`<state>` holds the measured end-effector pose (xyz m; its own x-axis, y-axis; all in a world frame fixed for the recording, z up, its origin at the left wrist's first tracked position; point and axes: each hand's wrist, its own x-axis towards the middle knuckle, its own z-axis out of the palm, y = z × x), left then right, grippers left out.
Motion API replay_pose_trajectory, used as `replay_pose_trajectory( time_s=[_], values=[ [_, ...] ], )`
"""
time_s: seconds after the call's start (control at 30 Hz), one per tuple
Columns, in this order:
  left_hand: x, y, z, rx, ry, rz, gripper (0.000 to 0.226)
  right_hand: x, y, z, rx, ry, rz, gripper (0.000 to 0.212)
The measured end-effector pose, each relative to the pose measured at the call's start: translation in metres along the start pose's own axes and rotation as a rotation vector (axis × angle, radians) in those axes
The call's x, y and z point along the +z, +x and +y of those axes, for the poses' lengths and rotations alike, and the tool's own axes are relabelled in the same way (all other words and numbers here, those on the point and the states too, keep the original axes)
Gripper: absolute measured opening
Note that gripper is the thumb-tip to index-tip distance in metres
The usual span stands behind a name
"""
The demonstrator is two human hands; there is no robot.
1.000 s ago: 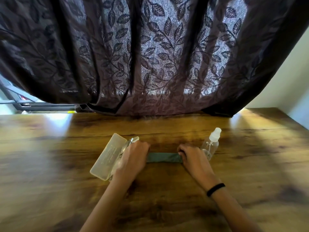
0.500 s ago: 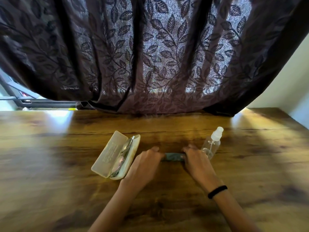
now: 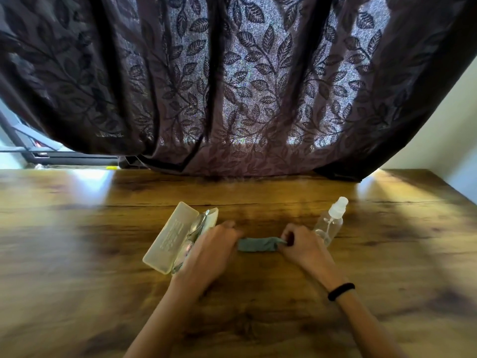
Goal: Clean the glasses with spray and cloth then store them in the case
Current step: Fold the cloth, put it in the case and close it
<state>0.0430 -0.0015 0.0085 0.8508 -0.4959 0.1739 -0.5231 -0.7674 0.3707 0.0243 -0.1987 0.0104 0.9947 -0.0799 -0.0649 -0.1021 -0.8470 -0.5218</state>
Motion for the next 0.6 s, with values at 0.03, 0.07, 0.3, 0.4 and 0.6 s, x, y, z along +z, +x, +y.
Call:
replay_pose_trajectory(
  time_s=[0.03, 0.07, 0.3, 0.4, 0.6],
  values=[
    [-0.004, 0.0, -0.004, -0.012, 0.008, 0.027, 0.027, -0.001, 0.001, 0.0, 0.005, 0.035, -0.003, 0.011],
    [-0.008, -0.001, -0.008, -0.021, 0.014, 0.055, 0.025, -0.002, 0.002, 0.0, 0.008, 0.068, 0.0, 0.012],
    [-0.023, -0.005, -0.027, -0.121, -0.121, 0.175, 0.02, -0.003, 0.011, -0.016, -0.032, 0.213, 0.103, 0.016],
    [-0.023, -0.005, -0.03, -0.136, -0.166, 0.204, 0.021, 0.003, 0.014, -0.034, -0.081, 0.236, 0.093, 0.02],
    [-0.02, -0.004, -0.027, -0.124, -0.151, 0.171, 0.022, 0.03, 0.015, -0.063, -0.127, 0.272, 0.001, 0.007]
  ],
)
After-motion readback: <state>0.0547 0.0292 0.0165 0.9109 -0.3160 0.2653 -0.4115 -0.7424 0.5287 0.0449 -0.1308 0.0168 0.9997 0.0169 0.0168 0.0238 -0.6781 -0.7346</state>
